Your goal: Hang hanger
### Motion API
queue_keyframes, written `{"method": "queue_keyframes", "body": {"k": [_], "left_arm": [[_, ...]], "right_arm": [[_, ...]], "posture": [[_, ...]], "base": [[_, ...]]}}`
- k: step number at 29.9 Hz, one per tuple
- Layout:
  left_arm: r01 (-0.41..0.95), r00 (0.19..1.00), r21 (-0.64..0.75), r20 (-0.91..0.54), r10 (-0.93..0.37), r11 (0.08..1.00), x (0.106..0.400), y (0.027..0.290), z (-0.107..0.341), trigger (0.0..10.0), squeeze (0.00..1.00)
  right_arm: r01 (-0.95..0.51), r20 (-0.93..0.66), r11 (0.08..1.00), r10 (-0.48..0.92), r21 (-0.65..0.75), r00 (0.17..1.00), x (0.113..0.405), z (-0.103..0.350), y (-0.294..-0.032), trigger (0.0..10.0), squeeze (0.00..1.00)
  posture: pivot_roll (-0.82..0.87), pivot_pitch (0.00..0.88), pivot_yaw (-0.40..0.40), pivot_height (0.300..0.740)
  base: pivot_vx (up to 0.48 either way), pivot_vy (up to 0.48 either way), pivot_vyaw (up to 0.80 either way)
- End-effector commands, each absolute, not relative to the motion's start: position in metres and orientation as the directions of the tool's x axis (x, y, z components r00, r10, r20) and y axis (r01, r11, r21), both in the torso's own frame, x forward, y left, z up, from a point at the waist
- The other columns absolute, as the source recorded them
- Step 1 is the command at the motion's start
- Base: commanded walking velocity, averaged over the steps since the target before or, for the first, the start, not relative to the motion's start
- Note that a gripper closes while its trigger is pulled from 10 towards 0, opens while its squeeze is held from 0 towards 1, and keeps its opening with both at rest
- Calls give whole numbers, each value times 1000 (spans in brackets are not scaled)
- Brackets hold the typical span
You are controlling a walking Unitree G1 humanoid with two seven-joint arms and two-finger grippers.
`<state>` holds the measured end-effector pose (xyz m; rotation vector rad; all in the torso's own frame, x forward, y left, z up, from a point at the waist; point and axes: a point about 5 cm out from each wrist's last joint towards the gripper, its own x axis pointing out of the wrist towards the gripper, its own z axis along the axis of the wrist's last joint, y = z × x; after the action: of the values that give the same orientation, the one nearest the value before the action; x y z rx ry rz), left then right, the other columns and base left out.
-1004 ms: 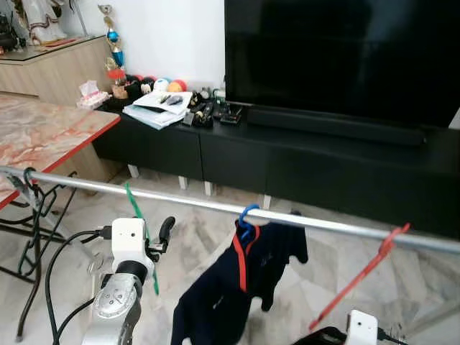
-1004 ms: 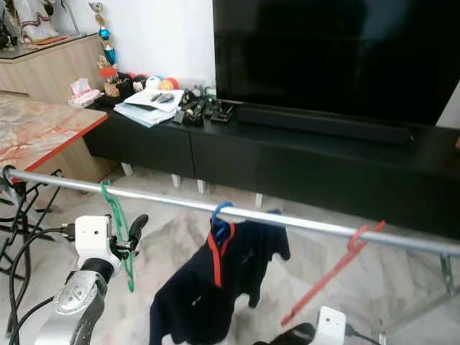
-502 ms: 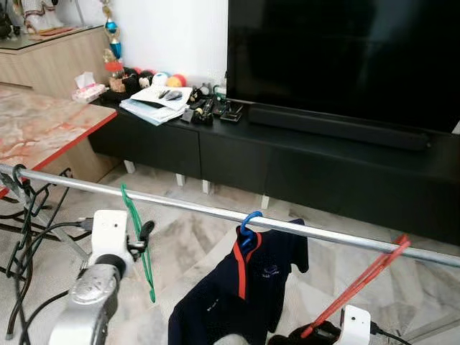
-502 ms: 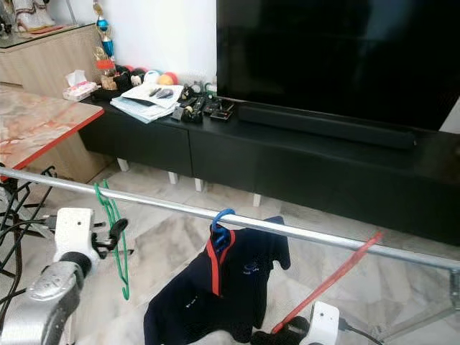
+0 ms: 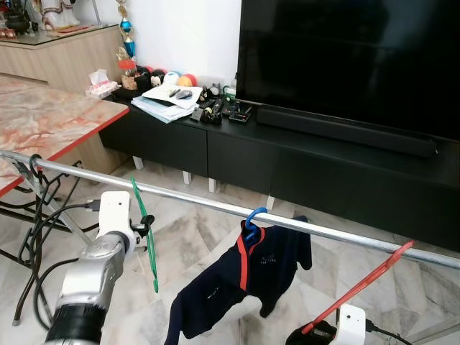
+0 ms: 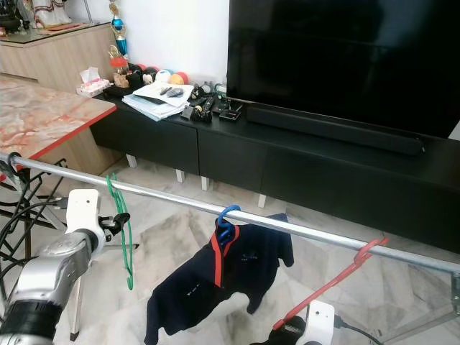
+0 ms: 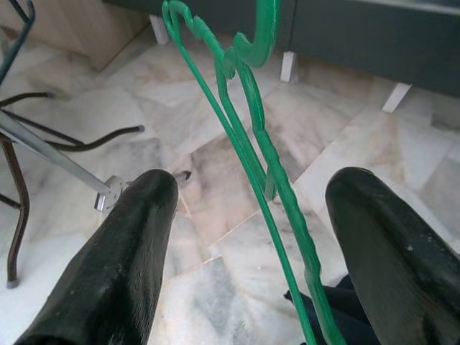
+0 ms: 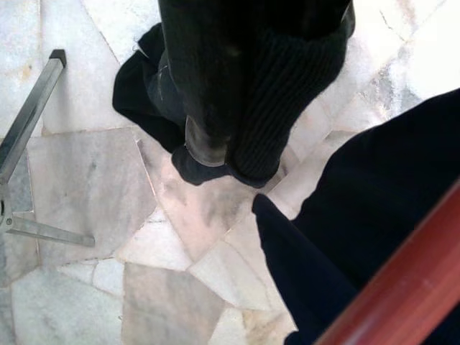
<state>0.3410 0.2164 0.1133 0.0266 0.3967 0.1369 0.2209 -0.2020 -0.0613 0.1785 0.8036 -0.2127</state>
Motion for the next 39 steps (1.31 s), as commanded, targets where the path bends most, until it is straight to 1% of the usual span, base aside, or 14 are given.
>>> {"method": "queue_keyframes", "body": {"k": [1,3,7,13,15,17,19,20,21,30,39], "left_arm": [[-150,912,93,-370,174,984,345,222,115,10000,0],[-161,907,93,-378,184,983,348,222,114,10000,0],[-169,900,47,-399,174,984,354,218,109,10000,0],[-183,894,45,-408,185,982,359,216,104,10000,0],[-198,900,45,-387,200,979,362,215,105,10000,0],[-200,921,19,-337,195,980,366,212,112,10000,0],[-205,922,13,-332,197,979,367,211,112,10000,0],[-213,922,21,-328,208,977,367,212,112,2196,0],[-214,921,22,-328,209,977,367,212,111,0,0],[-195,912,41,-359,196,980,365,208,100,0,0],[-190,914,43,-357,193,981,364,206,97,0,0]], "right_arm": [[243,-713,967,-120,73,691,228,-56,-204,10000,0],[241,-714,968,-121,69,690,228,-56,-204,10000,0],[245,-713,967,-127,65,689,229,-56,-206,10000,0],[242,-712,968,-128,60,690,229,-55,-207,10000,0],[241,-712,969,-130,57,690,229,-55,-208,10000,0],[238,-712,970,-131,52,690,228,-55,-209,10000,0],[236,-712,970,-130,51,690,228,-55,-209,10000,0],[240,-713,969,-131,54,689,228,-56,-209,10000,0],[241,-713,969,-131,54,689,228,-56,-209,10000,0],[233,-715,971,-123,57,688,227,-56,-208,10000,0],[231,-717,971,-122,55,686,226,-57,-208,10000,0]], "posture": [[185,0,-30,740],[183,0,-31,740],[167,0,-38,740],[160,0,-41,740],[157,0,-41,740],[154,0,-41,740],[153,0,-40,740],[148,0,-37,740],[148,0,-37,740],[148,0,-34,740],[147,0,-30,740]], "base": [[0,0,0],[0,0,0],[0,0,0],[0,0,0],[0,0,0],[0,0,0],[0,0,0],[0,0,0],[0,0,0],[0,0,0],[0,0,0]]}}
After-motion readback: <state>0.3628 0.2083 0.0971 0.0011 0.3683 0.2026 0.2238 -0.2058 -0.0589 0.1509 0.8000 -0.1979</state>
